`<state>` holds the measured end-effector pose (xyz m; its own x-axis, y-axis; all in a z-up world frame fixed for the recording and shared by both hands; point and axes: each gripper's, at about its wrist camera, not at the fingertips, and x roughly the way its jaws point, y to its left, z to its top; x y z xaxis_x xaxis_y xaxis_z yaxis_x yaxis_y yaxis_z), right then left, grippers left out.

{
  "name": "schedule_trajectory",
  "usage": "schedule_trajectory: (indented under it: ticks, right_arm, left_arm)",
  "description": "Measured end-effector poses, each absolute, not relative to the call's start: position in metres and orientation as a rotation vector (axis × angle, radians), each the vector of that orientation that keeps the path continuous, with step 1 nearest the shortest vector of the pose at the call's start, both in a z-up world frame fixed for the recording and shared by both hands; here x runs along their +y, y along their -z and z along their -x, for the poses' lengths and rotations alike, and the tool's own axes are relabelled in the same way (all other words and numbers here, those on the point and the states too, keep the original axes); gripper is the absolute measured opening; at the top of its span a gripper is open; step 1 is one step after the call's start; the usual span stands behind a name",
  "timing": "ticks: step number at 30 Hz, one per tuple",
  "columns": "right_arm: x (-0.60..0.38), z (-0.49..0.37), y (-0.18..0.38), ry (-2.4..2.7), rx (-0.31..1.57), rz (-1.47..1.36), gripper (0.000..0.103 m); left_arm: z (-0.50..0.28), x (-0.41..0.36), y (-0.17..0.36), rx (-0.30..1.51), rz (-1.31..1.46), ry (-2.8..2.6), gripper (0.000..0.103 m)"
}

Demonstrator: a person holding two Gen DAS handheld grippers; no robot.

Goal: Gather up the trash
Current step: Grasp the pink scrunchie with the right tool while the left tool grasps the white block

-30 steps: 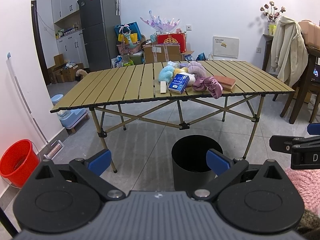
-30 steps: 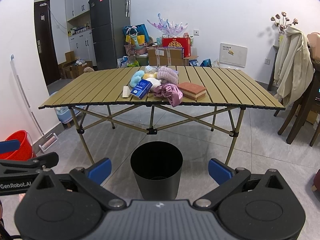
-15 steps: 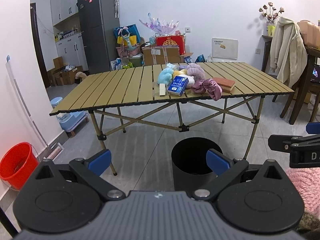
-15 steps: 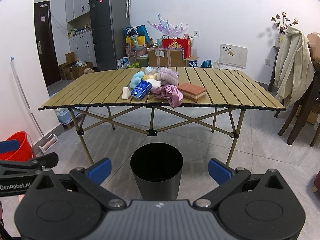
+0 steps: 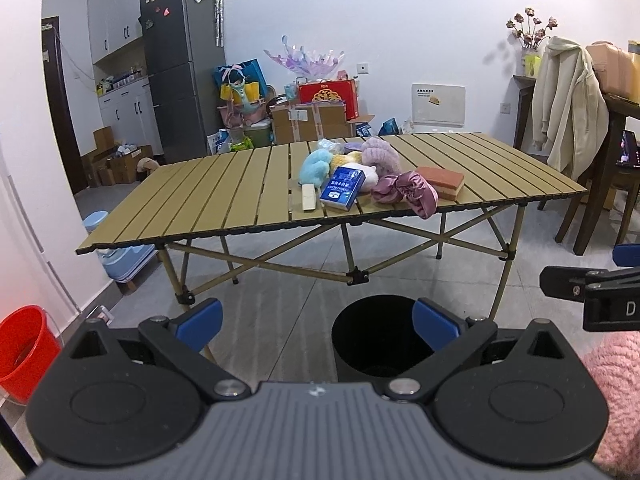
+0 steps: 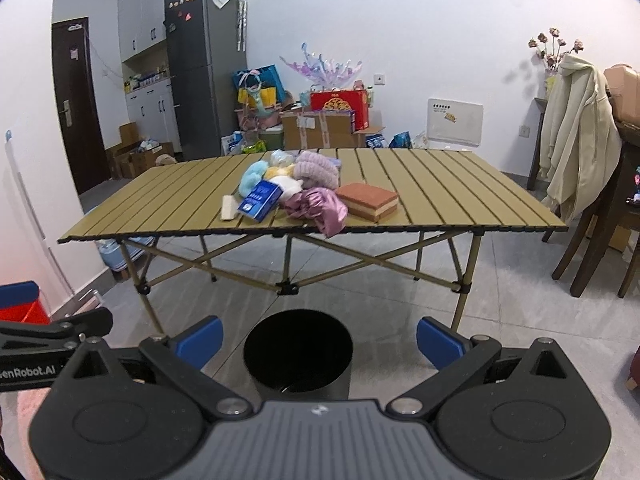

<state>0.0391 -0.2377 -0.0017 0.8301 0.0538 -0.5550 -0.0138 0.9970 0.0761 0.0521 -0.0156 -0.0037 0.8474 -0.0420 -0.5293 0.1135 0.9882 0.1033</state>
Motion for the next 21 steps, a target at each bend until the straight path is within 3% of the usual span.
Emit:
schedule_trajectory:
  ticks: [21]
  right_arm:
    - [-0.258, -0.145, 0.02, -0.017, 0.512, -0.1, 0.103]
  left_arm:
    - [-0.168, -0.029, 0.025, 0.541, -0.105, 0.08, 0.103]
